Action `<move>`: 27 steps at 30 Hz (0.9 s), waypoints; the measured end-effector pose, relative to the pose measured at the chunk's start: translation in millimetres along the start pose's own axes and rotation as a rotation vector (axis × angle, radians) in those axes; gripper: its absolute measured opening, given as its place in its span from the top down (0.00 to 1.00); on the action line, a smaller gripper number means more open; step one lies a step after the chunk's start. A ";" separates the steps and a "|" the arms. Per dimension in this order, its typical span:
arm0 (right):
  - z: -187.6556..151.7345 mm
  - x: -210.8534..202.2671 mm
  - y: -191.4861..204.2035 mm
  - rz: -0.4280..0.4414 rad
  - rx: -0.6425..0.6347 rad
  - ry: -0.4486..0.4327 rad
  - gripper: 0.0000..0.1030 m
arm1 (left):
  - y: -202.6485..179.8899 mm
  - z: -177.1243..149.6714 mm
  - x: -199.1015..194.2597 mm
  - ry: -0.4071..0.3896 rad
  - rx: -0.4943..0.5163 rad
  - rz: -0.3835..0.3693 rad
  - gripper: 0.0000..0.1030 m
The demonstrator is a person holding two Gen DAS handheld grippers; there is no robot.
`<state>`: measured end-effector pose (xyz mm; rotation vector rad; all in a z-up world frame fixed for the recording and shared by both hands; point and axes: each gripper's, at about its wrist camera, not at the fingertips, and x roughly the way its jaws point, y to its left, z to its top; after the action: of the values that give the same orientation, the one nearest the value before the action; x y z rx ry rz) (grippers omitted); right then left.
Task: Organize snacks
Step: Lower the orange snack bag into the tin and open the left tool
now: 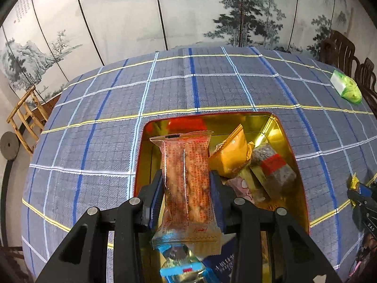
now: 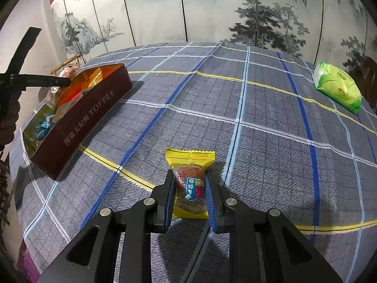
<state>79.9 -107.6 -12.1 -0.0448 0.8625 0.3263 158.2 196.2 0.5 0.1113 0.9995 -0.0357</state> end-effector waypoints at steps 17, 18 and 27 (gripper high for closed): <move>-0.1 0.5 -0.1 -0.004 -0.002 0.001 0.76 | 1.9 3.7 16.8 0.021 0.013 0.023 0.67; -0.1 0.4 0.3 -0.005 -0.003 0.001 0.76 | 1.8 4.1 17.3 0.021 0.012 0.024 0.67; 0.0 0.5 0.5 -0.005 -0.003 0.001 0.76 | 1.8 5.5 20.0 0.018 0.020 0.038 0.66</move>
<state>80.1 -107.0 -12.4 -0.0500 0.8627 0.3228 173.7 197.8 -13.2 0.1496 1.0150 -0.0099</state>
